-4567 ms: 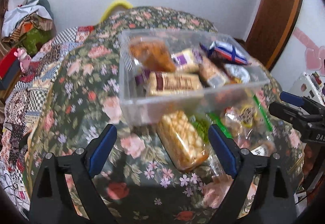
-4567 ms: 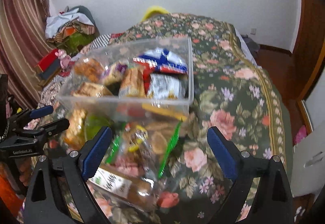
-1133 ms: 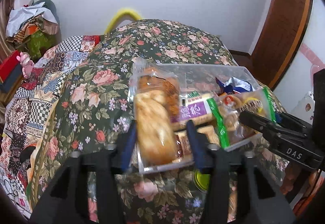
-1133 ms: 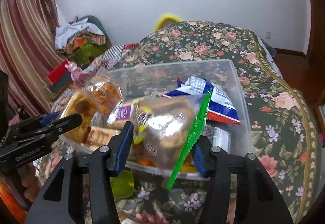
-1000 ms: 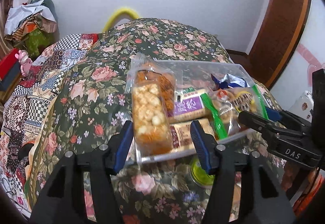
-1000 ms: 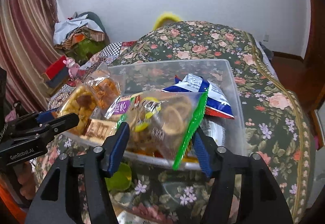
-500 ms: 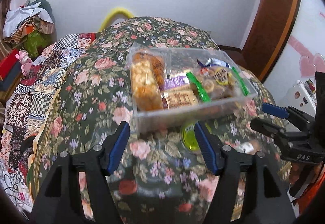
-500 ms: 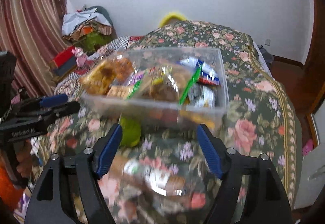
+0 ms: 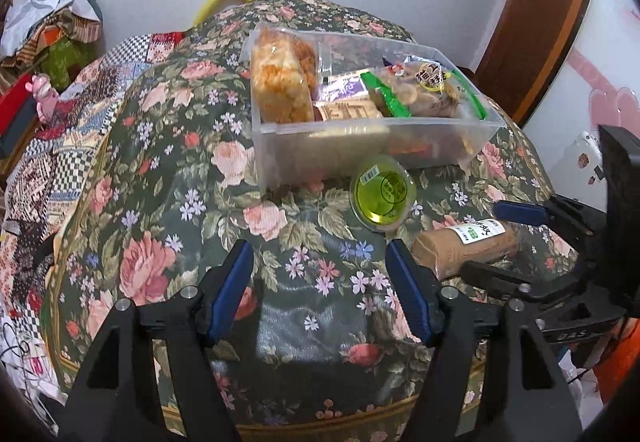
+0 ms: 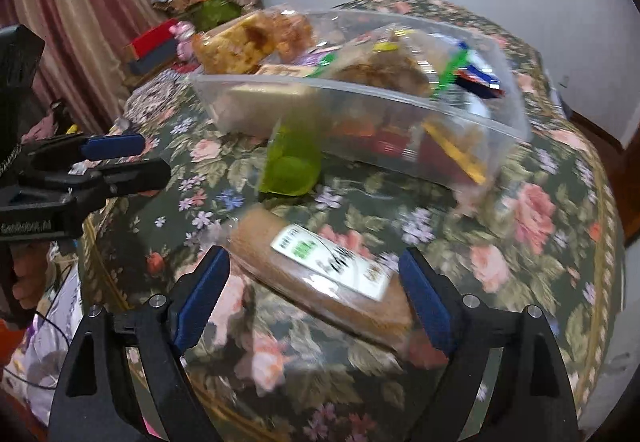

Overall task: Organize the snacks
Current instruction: 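Grasp the cylindrical biscuit roll from the bed with the right gripper, then grasp the green jelly cup with the left gripper while the right carries the biscuit roll to the box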

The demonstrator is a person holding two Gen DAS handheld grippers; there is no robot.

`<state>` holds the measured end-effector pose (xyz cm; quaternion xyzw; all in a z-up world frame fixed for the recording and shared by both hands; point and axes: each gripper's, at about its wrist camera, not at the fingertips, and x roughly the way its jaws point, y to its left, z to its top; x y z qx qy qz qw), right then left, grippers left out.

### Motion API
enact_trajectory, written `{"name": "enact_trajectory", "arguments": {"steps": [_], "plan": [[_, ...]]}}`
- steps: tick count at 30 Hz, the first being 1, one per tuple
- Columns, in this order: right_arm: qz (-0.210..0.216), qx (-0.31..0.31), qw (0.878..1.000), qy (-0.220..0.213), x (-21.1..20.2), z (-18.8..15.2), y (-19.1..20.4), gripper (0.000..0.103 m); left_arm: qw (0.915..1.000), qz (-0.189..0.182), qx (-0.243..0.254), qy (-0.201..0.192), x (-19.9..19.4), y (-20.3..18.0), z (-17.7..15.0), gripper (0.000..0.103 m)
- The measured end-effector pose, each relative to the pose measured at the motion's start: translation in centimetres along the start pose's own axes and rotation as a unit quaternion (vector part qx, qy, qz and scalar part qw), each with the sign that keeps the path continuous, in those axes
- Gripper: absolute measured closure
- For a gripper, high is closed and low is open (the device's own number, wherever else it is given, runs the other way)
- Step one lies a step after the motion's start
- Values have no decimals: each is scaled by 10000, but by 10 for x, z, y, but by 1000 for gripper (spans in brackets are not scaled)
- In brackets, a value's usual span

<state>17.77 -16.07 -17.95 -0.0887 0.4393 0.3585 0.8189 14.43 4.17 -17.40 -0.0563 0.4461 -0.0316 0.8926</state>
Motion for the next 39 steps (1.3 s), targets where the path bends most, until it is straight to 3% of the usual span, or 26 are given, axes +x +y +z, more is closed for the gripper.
{"name": "enact_trajectory", "arguments": {"steps": [7,9,12,17,26,34,39], "plan": [[66,-192,9986,481,34,0,1,19,9999,19,-67,79,4,6,-4,35],[87,-142,9990,405,29,-3,-1,29,9999,19,-86,89,5,8,-4,35],[299,56,9990,338,18,-11,-9,52,9998,-12,-128,135,8,8,-4,35],[443,463,9977,219,1,-34,-23,67,9997,-115,-98,173,15,-3,-1,35],[-366,1339,9900,-250,-19,-50,-51,70,9992,-205,208,284,42,-41,10,35],[-316,1453,9884,-300,-14,-49,-56,66,9989,-12,278,380,83,-64,29,35],[-174,1566,9868,-376,-13,-52,-60,62,9985,298,309,353,103,-69,37,35]]}}
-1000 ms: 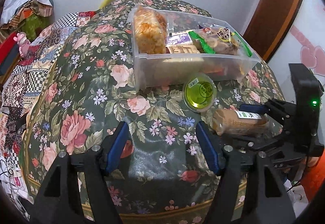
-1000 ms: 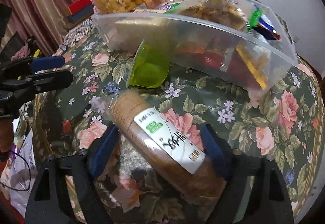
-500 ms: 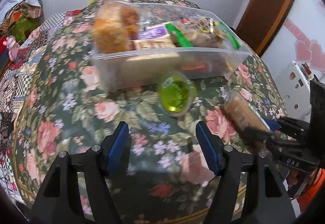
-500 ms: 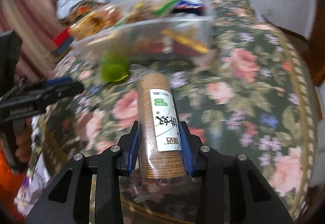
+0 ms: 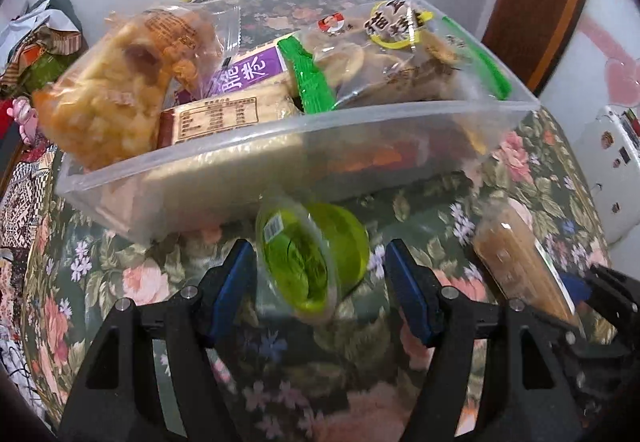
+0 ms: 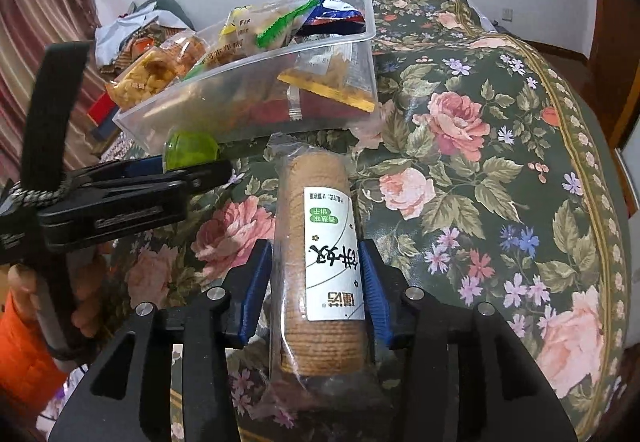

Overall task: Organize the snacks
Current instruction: 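Grasp the green jelly cup with the left gripper while the right carries the biscuit roll to the box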

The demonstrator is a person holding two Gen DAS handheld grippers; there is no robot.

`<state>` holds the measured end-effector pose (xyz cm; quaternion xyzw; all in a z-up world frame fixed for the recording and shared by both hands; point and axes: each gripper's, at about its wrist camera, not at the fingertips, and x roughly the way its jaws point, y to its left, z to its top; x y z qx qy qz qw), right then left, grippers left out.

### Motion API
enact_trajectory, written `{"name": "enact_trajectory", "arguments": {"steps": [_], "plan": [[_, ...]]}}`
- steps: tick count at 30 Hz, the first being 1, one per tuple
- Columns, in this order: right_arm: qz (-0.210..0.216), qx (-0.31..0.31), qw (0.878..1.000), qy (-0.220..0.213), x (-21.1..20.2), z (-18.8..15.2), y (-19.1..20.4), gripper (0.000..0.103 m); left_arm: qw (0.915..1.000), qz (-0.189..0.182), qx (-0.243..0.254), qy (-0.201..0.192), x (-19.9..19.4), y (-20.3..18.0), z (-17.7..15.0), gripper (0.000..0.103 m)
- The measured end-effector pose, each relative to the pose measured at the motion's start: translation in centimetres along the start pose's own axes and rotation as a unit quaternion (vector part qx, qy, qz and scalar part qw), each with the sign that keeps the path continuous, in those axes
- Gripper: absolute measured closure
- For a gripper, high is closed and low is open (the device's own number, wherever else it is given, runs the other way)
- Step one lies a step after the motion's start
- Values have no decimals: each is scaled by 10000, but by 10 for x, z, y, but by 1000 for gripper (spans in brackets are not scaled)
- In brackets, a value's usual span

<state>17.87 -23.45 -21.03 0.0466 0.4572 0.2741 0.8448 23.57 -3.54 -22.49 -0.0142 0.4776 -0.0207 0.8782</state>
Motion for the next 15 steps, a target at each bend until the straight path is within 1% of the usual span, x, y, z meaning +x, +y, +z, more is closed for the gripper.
{"name": "enact_trajectory", "arguments": {"steps": [3,4,5,7,9,15], "plan": [[-14,-53,10000,-12,2,-1,2,63,9999,-21,-124,-46,5,2,2,37],[-19,5,10000,-23,1,0,1,65,9999,9,-124,-70,5,2,2,44],[-9,65,10000,-33,0,-1,0,68,9999,36,-111,-81,5,3,1,48],[138,227,9996,-31,0,1,-5,69,9998,-86,-143,-83,4,7,1,48],[195,266,9994,-58,1,3,-8,69,9996,-174,-187,-106,0,12,-4,48],[203,218,9993,-242,-8,8,-2,70,9992,-248,-195,-247,-24,19,-15,48]]}}
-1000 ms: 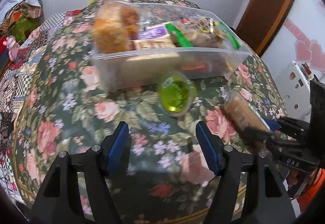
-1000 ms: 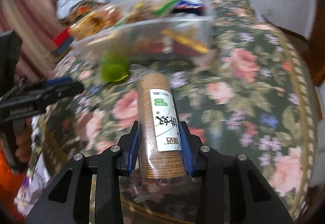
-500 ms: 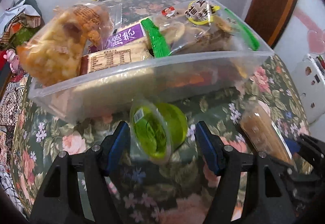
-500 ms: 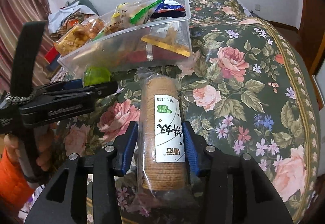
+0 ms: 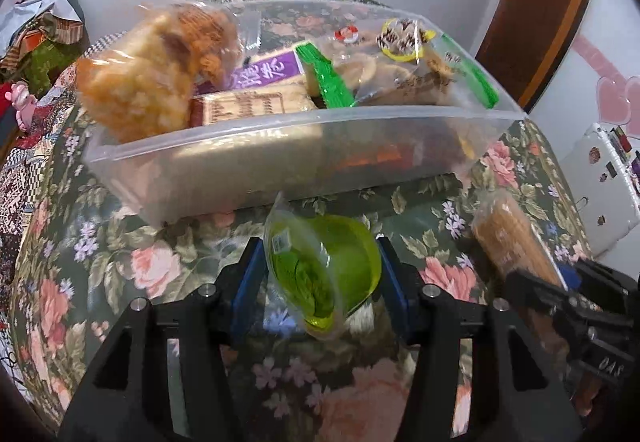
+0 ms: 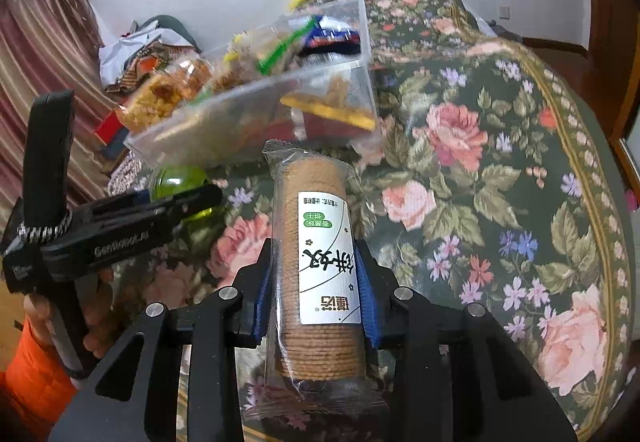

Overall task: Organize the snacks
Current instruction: 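Grasp the green jelly cup with the left gripper while the right carries the biscuit roll to the box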

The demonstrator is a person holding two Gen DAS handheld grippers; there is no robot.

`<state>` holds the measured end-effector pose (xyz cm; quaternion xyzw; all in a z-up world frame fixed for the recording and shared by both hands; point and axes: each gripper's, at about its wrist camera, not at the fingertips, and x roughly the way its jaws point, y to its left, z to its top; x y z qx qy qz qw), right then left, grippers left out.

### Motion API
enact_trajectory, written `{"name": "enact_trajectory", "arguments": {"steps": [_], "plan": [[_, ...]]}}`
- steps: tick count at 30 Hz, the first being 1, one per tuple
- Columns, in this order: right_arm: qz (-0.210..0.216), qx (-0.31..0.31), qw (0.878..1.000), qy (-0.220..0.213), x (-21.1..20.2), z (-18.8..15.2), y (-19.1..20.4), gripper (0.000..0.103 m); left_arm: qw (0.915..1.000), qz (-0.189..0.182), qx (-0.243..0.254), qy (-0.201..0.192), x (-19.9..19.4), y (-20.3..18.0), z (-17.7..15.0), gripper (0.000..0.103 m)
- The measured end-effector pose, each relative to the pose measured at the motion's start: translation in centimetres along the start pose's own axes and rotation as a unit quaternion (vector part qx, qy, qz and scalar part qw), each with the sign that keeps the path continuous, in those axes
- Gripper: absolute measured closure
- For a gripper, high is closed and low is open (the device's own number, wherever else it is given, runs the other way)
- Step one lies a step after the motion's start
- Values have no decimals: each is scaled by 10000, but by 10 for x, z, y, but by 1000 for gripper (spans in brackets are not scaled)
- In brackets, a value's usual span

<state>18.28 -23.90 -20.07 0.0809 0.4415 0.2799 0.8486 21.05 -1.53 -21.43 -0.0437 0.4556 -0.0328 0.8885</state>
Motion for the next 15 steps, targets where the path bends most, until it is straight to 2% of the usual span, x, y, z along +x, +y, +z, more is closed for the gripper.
{"name": "enact_trajectory", "arguments": {"steps": [2,4,5,15], "plan": [[34,-30,9999,-129,-7,4,4,70,10000,-40,-28,-82,-10,3,-2,49],[73,-53,9996,-274,-15,10,8,70,9998,-133,-52,-153,-20,5,-2,59],[82,-67,9994,-321,-17,12,10,70,9997,-158,-66,-188,-25,6,-1,61],[186,-168,9958,-879,-37,41,23,70,9979,-241,-12,-605,-60,7,15,61]]}}
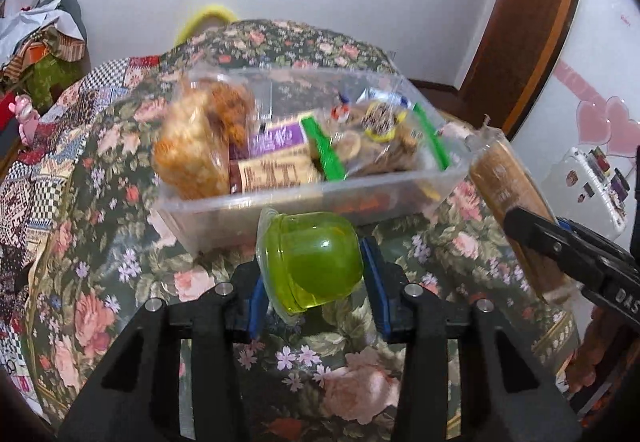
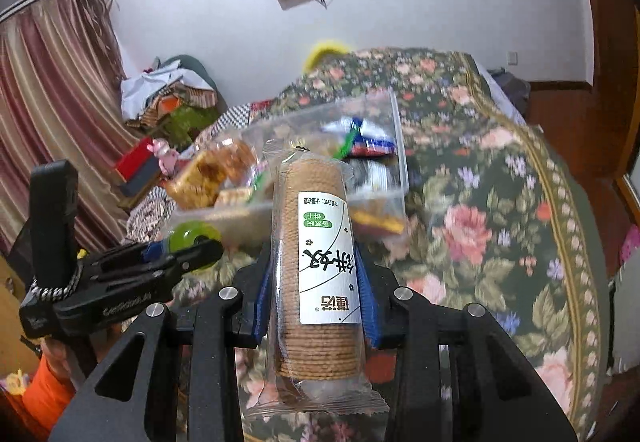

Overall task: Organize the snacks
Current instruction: 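Grasp the green jelly cup with the left gripper while the right carries the biscuit roll to the box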

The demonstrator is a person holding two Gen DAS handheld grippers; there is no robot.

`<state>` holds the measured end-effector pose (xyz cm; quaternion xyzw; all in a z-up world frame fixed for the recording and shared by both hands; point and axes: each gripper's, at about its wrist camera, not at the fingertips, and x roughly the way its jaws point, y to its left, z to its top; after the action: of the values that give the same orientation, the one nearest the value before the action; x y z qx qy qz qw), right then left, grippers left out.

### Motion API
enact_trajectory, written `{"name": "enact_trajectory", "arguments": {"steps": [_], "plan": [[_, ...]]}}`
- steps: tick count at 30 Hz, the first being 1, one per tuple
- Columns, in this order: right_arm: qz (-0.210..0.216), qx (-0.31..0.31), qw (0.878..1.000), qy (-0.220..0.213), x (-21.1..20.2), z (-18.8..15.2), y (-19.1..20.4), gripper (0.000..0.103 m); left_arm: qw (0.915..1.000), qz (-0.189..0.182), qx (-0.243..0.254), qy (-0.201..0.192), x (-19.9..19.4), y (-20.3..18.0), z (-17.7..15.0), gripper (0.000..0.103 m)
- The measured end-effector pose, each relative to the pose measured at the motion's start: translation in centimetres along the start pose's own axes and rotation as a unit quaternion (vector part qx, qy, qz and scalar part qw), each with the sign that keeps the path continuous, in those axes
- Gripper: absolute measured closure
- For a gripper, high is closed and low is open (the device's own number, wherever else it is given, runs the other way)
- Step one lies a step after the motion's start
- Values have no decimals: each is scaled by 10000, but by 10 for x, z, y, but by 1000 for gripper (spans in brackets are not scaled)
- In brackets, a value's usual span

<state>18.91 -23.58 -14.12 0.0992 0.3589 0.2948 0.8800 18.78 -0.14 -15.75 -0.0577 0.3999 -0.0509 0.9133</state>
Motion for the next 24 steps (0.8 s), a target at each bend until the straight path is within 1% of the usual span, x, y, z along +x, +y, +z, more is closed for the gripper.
{"name": "enact_trajectory", "arguments": {"steps": [6,12,18,22,24], "plan": [[-54,-37,9996,-288,6,27,-1,70,9993,39,21,-383,-16,-3,25,61],[-205,-107,9987,-457,20,51,-1,70,9982,144,65,-572,-11,-2,53,61],[-425,-77,9982,-404,50,70,-9,70,9980,307,86,-541,11,2,71,61],[-588,23,9980,-233,70,72,-18,69,9985,347,33,-428,27,7,76,61],[-593,116,9981,-115,77,69,-21,67,9985,407,22,-356,36,9,79,61]]}}
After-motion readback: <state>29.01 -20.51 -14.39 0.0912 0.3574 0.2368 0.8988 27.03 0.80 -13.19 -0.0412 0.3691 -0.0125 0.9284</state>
